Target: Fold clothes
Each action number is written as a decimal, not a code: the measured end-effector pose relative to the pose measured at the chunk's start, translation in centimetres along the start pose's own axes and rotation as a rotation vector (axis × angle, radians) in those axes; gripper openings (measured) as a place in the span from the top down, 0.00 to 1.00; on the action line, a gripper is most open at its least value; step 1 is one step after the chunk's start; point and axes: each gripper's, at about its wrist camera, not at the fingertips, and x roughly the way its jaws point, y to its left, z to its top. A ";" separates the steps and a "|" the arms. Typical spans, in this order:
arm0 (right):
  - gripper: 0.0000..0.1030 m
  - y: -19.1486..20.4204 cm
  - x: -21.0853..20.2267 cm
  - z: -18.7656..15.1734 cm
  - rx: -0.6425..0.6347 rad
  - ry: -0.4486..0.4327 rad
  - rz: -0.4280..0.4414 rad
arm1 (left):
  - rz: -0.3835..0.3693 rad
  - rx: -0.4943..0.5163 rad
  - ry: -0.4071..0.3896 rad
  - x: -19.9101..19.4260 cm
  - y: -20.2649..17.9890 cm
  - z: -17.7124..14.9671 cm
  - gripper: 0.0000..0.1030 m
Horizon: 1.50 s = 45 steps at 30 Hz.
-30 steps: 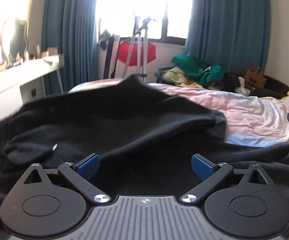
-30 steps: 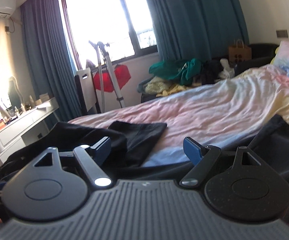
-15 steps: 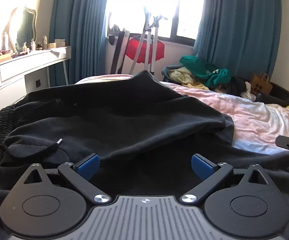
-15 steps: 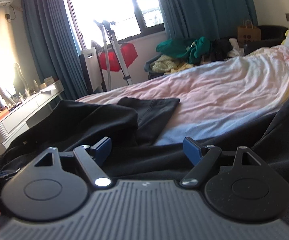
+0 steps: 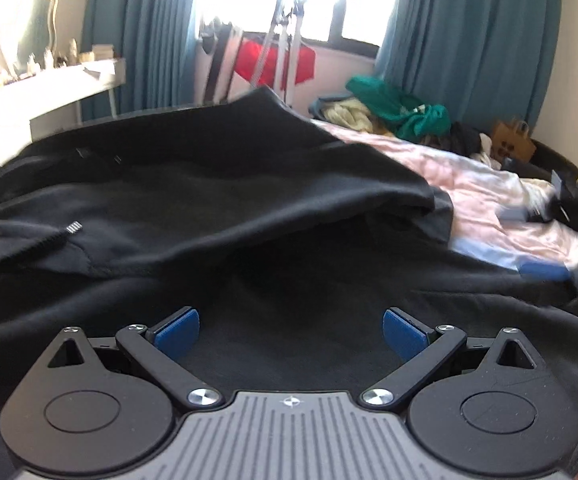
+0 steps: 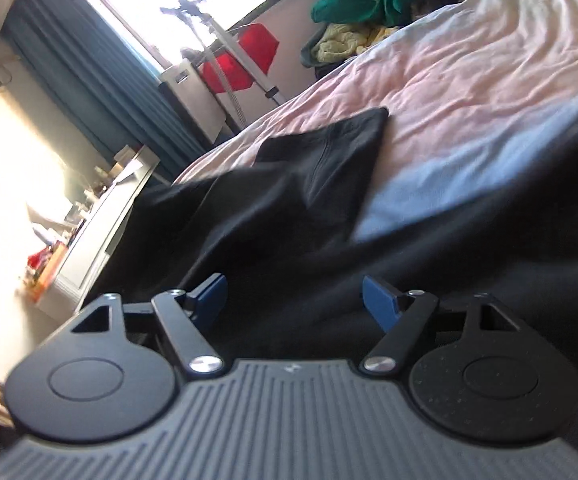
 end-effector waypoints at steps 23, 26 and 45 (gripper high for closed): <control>0.92 -1.5 18.2 11.3 -0.038 -0.284 -0.294 | -0.142 -0.031 0.217 6.7 1.3 -0.9 0.00; 0.93 -0.4 16.0 12.6 -0.066 -0.345 -0.305 | -0.145 -0.040 0.210 6.5 1.5 -0.9 0.00; 0.93 -20.5 -0.2 11.7 0.166 -0.470 -0.718 | -0.098 0.063 0.325 6.0 0.9 -0.7 0.00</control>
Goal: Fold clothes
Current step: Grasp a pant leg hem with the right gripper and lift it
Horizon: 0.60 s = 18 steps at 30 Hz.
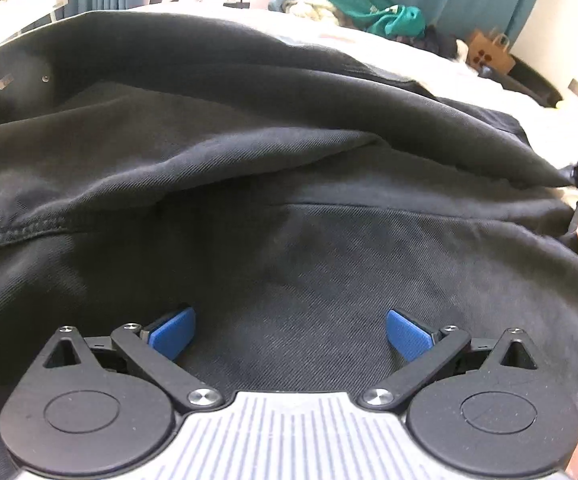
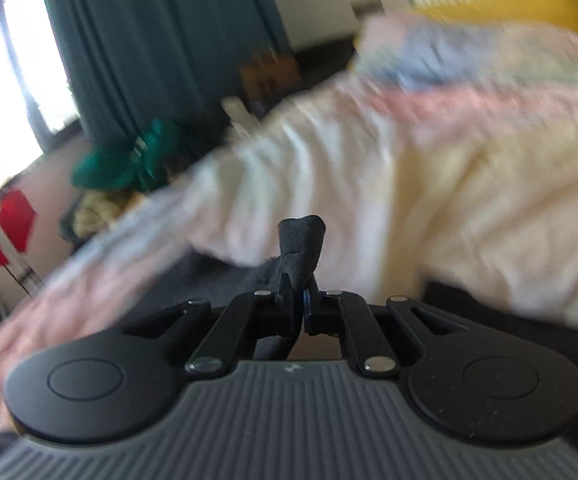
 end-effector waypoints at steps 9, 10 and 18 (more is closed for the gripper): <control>0.89 -1.6 -0.2 -1.3 0.054 0.064 0.037 | 0.034 0.022 0.000 0.1 -0.9 0.5 0.00; 0.87 -1.6 -1.0 -1.3 0.064 0.068 0.040 | 0.035 0.024 -0.001 -0.1 -1.0 0.4 0.00; 0.81 -3.3 -9.2 -1.8 0.130 0.090 0.085 | 0.046 0.025 -0.013 -0.6 -1.2 0.1 0.00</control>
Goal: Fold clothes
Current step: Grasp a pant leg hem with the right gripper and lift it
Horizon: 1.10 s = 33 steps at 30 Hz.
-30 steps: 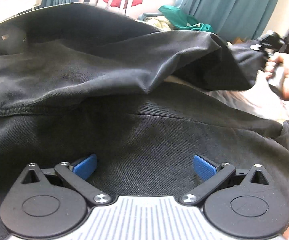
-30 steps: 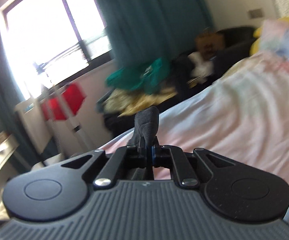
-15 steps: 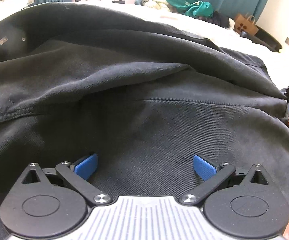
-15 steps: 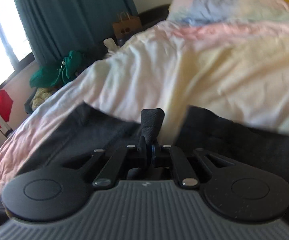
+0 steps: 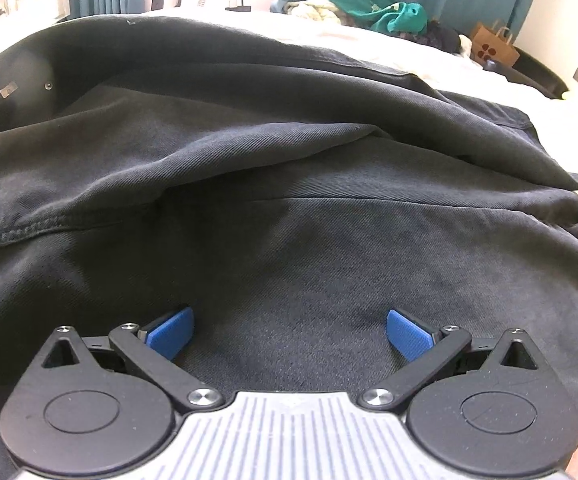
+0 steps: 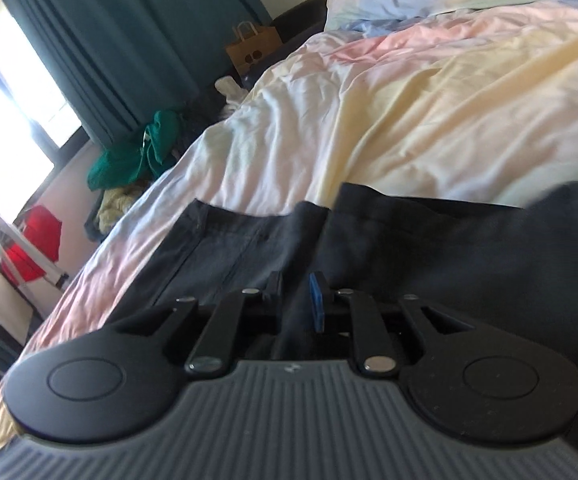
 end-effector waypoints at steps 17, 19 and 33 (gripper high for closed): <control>0.22 -5.6 -16.5 -2.1 0.276 -0.040 -0.091 | -0.050 -0.138 -0.064 -5.7 3.0 -3.0 0.00; 0.20 -7.0 -16.3 -2.4 0.351 0.000 -0.107 | -0.057 -0.193 -0.087 -7.1 4.3 -3.5 0.00; 0.23 -8.6 -13.0 -2.8 0.360 0.109 -0.056 | 0.013 -0.569 -0.199 -16.2 14.5 -7.2 0.00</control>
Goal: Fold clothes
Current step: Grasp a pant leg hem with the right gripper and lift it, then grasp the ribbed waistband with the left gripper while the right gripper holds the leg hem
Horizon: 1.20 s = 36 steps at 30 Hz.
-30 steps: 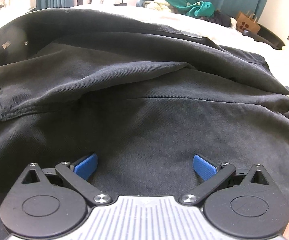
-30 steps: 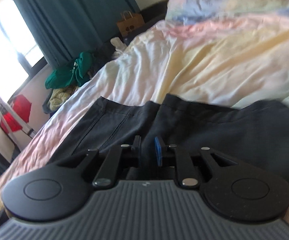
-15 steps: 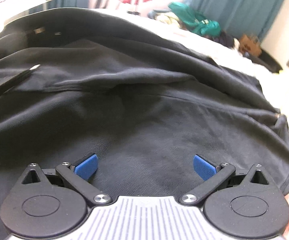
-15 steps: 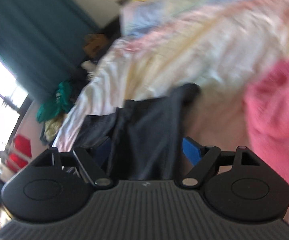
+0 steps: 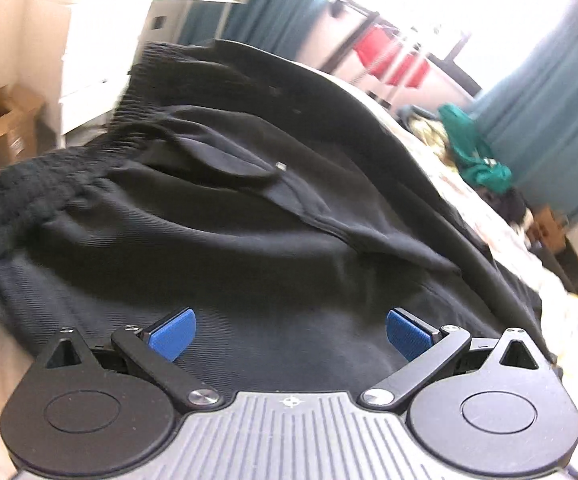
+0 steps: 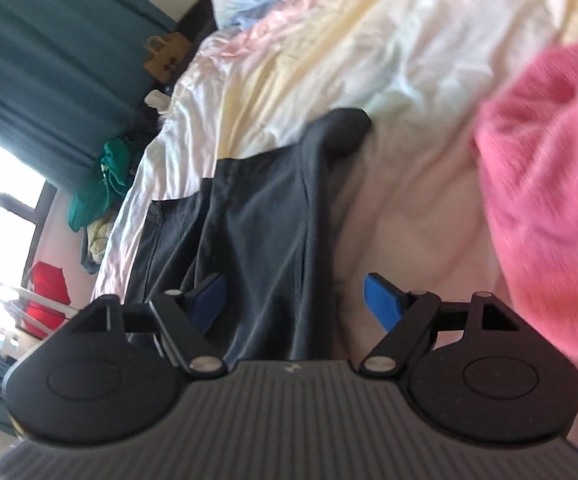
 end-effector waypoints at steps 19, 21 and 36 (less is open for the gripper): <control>0.91 -0.1 5.5 1.8 -0.052 0.032 0.010 | 0.037 -0.212 -0.010 -2.7 8.4 3.1 0.00; 0.91 0.3 4.7 1.9 -0.059 0.003 0.068 | 0.024 -0.241 -0.004 -2.7 8.9 3.0 0.00; 0.92 -1.2 3.8 2.1 0.003 -0.010 0.032 | -0.014 -0.379 -0.129 -5.6 10.6 2.0 0.00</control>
